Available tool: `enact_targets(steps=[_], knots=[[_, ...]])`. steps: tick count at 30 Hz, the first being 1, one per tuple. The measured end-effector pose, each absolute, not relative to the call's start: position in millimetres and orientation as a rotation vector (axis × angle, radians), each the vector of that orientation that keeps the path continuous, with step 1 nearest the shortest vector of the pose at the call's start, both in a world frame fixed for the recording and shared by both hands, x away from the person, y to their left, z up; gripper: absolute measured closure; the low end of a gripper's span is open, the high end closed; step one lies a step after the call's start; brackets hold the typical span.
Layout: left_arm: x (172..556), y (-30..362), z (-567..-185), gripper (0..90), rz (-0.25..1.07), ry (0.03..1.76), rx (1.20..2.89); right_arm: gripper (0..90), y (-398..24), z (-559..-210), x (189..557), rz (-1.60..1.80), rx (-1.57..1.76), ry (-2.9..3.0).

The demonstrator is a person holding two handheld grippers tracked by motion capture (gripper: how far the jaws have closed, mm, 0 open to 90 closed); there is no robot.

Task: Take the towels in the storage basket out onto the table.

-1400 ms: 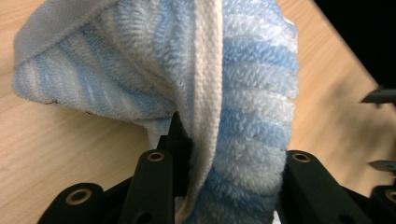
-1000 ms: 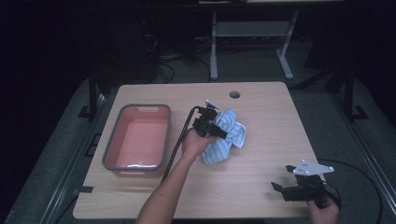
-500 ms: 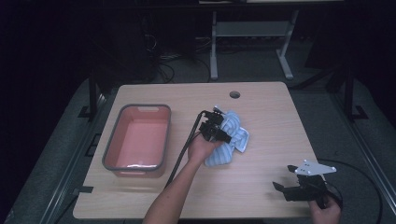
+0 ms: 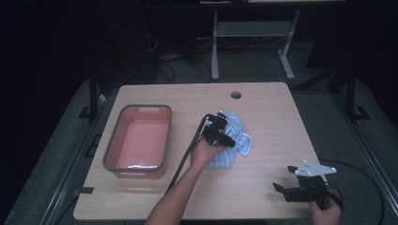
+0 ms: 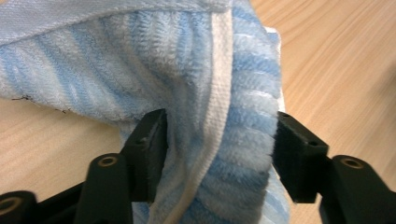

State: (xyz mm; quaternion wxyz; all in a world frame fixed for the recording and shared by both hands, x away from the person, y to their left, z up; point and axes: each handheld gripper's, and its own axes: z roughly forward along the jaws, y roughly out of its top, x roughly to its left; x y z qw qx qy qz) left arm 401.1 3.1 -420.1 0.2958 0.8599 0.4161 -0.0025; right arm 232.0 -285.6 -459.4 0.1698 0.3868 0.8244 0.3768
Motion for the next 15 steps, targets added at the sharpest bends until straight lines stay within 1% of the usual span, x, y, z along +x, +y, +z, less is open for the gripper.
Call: enact_targets(steps=[6, 15], knots=[[398, 5, -418, 33.9, -0.001, 1.107, 2.276, 13.8, -285, -459, 232, 1.066, 1.083, 2.343], [392, 15, -414, 30.6, -0.029, 1.091, 2.242, 13.8, -285, -458, 231, 1.057, 1.082, 2.342]])
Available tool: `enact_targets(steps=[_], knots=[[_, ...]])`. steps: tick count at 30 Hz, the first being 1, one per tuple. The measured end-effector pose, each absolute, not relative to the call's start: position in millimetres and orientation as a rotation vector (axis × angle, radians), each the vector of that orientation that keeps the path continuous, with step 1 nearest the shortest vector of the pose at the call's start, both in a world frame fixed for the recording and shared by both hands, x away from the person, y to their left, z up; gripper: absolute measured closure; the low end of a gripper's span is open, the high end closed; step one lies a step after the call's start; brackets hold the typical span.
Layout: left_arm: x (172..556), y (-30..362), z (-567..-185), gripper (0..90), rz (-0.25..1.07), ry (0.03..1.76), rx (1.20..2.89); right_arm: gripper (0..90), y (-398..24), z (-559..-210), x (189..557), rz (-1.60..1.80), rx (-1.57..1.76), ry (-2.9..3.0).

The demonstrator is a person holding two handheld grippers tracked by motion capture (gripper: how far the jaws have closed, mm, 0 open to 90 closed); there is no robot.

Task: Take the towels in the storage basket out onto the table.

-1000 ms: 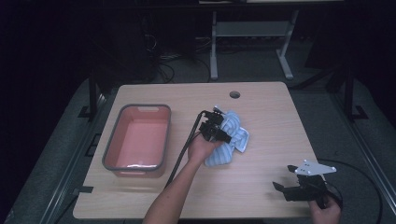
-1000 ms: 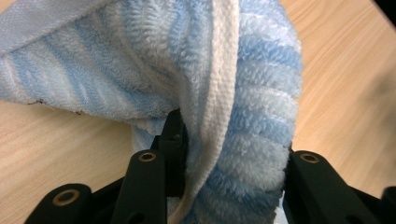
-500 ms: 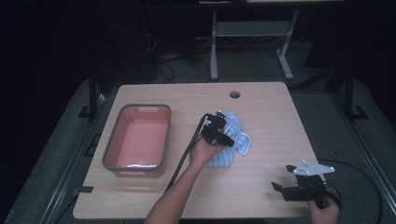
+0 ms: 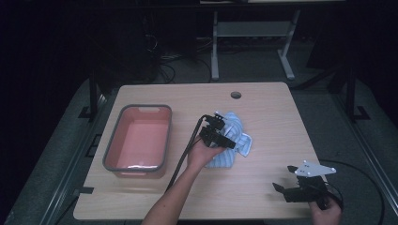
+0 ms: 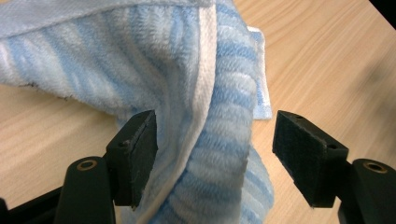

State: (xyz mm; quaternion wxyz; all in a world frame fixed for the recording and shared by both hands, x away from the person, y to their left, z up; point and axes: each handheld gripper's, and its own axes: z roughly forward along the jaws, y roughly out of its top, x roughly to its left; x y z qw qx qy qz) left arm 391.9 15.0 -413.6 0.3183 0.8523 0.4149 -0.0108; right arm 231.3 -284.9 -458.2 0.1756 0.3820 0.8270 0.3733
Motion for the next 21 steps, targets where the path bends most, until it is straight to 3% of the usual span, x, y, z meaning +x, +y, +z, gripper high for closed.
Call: enact_targets(steps=[21], knots=[[377, 41, -400, 29.7, -0.041, 1.045, 2.207, 13.8, -283, -458, 232, 1.045, 1.083, 2.343]])
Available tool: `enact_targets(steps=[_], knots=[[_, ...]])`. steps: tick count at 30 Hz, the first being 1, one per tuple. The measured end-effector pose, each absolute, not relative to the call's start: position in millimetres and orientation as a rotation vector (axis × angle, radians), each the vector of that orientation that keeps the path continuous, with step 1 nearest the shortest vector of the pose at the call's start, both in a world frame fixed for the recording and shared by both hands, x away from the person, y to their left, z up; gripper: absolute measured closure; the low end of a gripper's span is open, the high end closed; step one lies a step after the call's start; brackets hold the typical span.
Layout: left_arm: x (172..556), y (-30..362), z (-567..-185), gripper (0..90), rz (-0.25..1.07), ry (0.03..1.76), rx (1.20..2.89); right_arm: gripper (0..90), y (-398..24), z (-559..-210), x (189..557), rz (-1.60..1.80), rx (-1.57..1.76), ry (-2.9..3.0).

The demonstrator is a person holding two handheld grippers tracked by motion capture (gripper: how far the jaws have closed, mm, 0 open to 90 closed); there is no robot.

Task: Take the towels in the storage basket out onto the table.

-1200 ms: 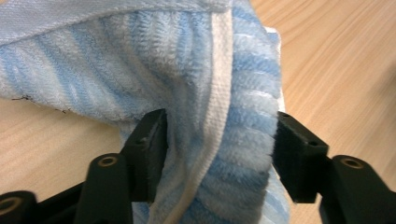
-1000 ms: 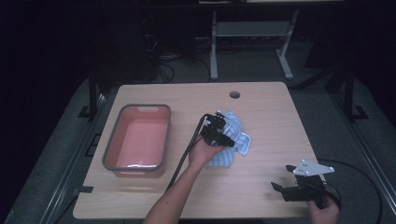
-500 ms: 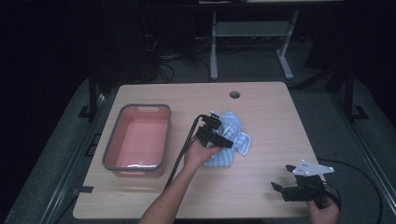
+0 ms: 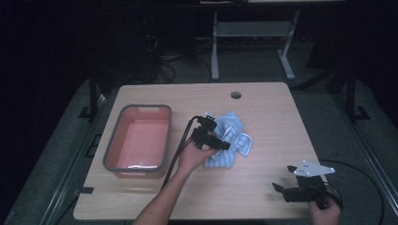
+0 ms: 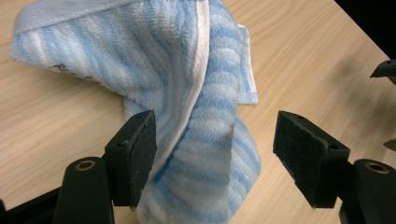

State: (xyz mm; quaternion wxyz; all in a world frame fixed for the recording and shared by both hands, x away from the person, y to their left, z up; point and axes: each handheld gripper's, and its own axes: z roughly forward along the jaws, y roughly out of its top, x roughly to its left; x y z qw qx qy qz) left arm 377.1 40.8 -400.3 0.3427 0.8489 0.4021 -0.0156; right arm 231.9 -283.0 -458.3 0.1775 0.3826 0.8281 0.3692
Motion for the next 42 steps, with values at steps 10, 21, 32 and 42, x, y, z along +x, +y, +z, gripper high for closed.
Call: enact_targets(steps=[10, 21, 32, 42], knots=[[364, 59, -397, 28.4, -0.027, 1.03, 2.202, 13.8, -283, -458, 232, 1.037, 1.081, 2.342], [350, 73, -395, 27.4, -0.034, 1.016, 2.2, 13.8, -284, -458, 232, 1.033, 1.08, 2.341], [334, 91, -395, 26.8, -0.058, 1.001, 2.175, 13.8, -285, -459, 232, 1.028, 1.083, 2.343], [316, 108, -398, 26.8, -0.065, 0.989, 2.148, 13.8, -281, -459, 233, 1.018, 1.079, 2.351]])
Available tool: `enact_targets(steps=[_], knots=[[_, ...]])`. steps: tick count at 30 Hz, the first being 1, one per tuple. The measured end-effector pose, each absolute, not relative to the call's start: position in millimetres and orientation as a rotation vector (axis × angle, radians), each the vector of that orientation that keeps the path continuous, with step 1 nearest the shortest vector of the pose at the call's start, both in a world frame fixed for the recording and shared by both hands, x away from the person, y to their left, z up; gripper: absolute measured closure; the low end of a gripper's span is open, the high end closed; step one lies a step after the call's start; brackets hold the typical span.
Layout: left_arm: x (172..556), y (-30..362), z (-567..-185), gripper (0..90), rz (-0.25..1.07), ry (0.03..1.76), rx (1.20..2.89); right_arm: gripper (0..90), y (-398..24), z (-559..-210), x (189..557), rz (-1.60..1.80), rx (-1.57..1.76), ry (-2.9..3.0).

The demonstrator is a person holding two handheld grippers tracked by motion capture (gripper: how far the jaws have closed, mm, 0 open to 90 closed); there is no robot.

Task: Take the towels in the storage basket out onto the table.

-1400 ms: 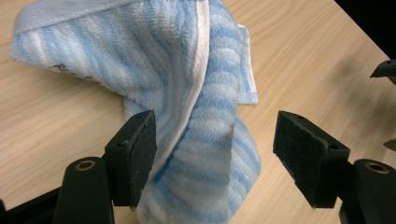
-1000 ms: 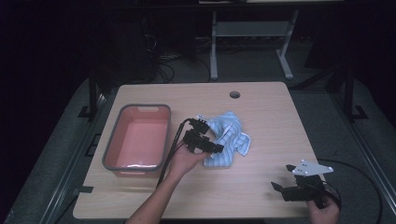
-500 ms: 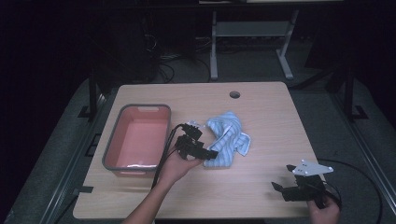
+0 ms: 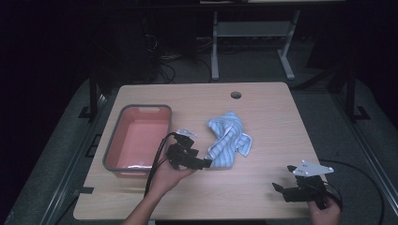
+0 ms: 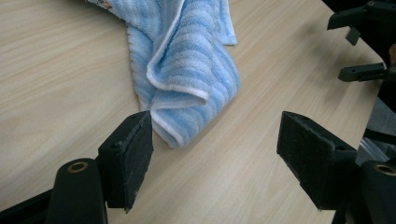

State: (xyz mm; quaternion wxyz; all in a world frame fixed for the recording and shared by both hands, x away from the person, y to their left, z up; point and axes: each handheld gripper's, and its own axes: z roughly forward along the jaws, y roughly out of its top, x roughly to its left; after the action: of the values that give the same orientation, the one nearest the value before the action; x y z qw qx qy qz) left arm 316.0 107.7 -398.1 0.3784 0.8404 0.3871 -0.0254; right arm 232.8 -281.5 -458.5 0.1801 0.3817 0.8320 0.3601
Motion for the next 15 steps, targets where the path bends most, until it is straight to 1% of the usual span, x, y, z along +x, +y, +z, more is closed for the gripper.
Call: enact_targets(steps=[7, 15], knots=[[307, 112, -398, 26.5, -0.057, 0.963, 2.143, 13.8, -280, -459, 233, 1.017, 1.074, 2.356], [294, 119, -408, 26.6, -0.085, 0.941, 2.135, 13.8, -280, -459, 233, 1.018, 1.079, 2.355]])
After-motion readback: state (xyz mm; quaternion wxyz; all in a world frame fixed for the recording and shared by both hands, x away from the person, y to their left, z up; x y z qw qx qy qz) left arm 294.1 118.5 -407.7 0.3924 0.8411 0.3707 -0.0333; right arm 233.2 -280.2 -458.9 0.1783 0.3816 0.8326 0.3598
